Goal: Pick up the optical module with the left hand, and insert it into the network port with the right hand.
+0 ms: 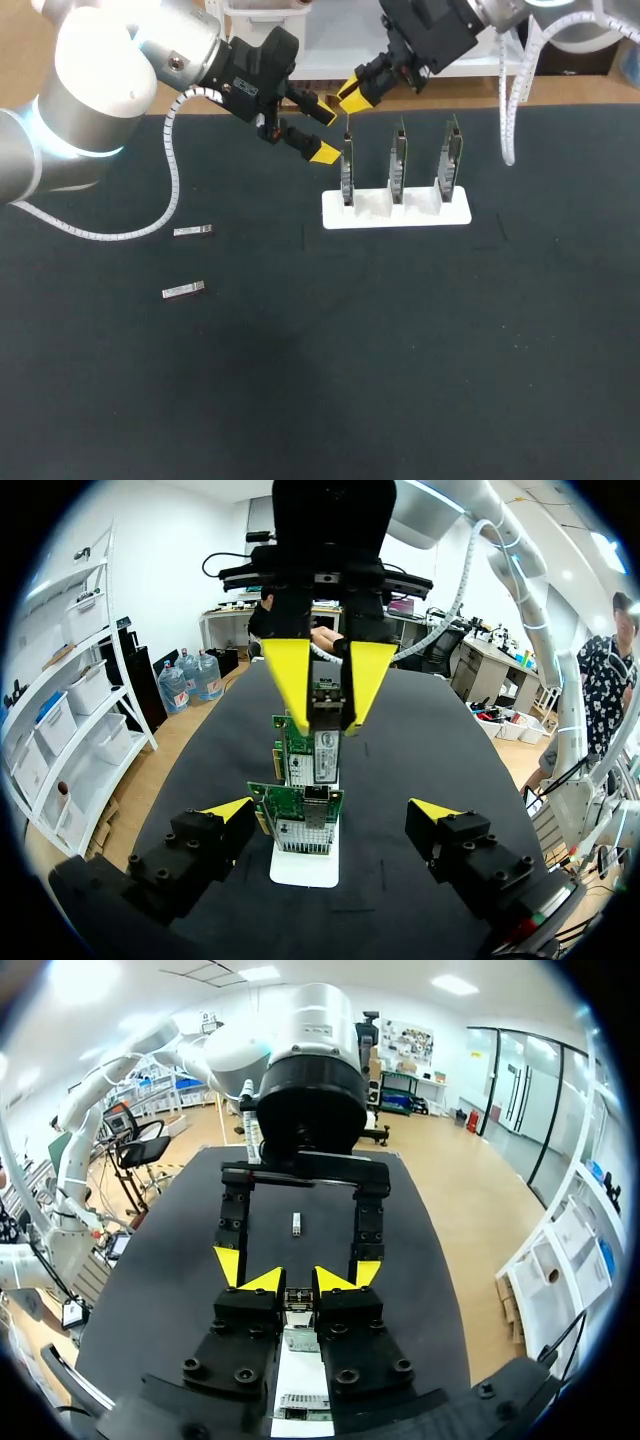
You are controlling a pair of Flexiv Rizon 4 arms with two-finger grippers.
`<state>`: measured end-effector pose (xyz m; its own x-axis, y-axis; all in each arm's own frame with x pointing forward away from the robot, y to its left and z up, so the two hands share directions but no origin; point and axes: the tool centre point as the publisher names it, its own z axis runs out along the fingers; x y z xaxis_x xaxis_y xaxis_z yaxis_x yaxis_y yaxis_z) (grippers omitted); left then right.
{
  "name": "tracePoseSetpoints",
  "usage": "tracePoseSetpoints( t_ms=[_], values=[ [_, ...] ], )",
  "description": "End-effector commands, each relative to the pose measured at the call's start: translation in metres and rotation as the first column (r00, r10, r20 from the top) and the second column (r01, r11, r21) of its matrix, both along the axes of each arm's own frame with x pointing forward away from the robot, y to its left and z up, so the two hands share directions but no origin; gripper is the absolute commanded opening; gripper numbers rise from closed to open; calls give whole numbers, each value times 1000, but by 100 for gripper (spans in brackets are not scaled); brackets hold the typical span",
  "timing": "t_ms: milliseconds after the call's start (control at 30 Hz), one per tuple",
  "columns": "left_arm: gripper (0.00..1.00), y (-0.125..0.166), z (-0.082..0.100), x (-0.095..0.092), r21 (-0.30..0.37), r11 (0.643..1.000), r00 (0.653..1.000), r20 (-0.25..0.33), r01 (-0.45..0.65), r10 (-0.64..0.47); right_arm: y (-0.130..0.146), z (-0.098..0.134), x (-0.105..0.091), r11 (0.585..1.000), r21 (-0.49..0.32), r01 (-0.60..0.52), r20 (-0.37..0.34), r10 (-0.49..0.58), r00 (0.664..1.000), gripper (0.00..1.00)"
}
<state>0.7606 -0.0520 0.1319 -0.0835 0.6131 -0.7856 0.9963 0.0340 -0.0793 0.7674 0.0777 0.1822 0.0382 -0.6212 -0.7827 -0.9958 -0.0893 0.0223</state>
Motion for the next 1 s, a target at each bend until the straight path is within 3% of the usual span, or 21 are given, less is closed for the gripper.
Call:
tracePoseSetpoints(
  t_ms=[33, 1000],
  values=[
    [100, -1, 0, 0, 3, 1000, 1000, -1, -3, 3, -2, 2, -10, 1000, -4, 14, 26, -14, 1000, 0],
    [100, -1, 0, 0, 3, 1000, 1000, -1, -3, 3, 1, 0, -9, 1000, -10, 8, 66, -8, 998, 0]
  ],
)
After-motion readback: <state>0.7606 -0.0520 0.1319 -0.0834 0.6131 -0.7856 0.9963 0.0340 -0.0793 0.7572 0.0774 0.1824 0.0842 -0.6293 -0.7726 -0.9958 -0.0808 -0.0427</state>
